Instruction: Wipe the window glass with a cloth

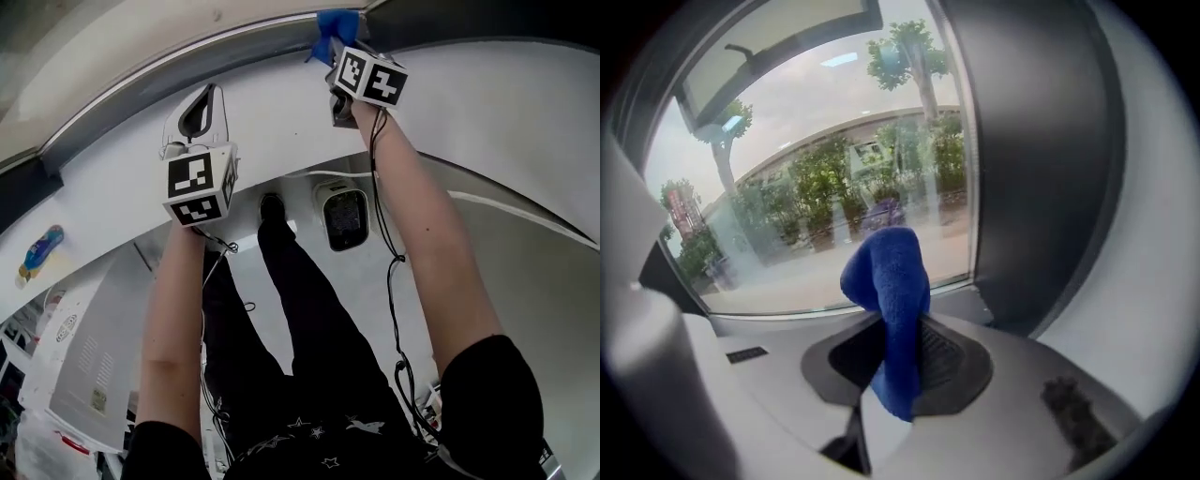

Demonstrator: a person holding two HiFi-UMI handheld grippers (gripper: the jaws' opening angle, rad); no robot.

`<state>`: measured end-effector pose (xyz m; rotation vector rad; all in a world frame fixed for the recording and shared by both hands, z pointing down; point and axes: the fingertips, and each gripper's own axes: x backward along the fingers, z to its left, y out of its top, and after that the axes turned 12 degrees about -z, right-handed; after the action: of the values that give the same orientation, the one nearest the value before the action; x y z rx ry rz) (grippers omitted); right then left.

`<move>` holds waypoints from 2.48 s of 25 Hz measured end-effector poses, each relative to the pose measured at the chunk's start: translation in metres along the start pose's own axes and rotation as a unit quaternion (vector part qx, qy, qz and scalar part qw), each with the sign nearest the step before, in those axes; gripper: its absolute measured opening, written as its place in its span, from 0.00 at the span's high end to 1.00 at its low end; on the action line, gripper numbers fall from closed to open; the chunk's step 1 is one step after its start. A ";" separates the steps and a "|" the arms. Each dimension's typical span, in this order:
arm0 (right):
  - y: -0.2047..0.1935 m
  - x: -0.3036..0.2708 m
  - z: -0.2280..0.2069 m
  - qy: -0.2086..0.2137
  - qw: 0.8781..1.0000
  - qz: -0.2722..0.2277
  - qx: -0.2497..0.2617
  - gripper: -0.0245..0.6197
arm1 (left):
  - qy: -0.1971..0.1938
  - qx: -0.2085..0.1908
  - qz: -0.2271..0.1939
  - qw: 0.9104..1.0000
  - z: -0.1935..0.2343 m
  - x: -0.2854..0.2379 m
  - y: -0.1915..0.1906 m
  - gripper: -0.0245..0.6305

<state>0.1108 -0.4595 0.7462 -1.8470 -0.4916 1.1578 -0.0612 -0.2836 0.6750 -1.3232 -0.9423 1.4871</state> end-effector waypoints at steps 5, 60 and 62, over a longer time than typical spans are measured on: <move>0.015 0.021 -0.033 -0.017 1.000 -0.007 -0.007 0.84 | -0.005 -0.002 -0.006 1.000 -0.029 0.002 0.016 0.95; 0.014 0.535 0.316 0.326 0.943 -0.033 0.058 0.84 | 0.190 0.044 -0.161 0.967 -0.097 0.584 0.162 0.95; 0.024 0.543 0.313 0.337 0.938 -0.042 0.060 0.84 | 0.206 0.050 -0.165 0.963 -0.103 0.591 0.165 0.95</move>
<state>0.1022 0.0547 0.3869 -1.9468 -0.0982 0.4268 0.0090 0.2279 0.3285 -1.2642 -0.7578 0.9451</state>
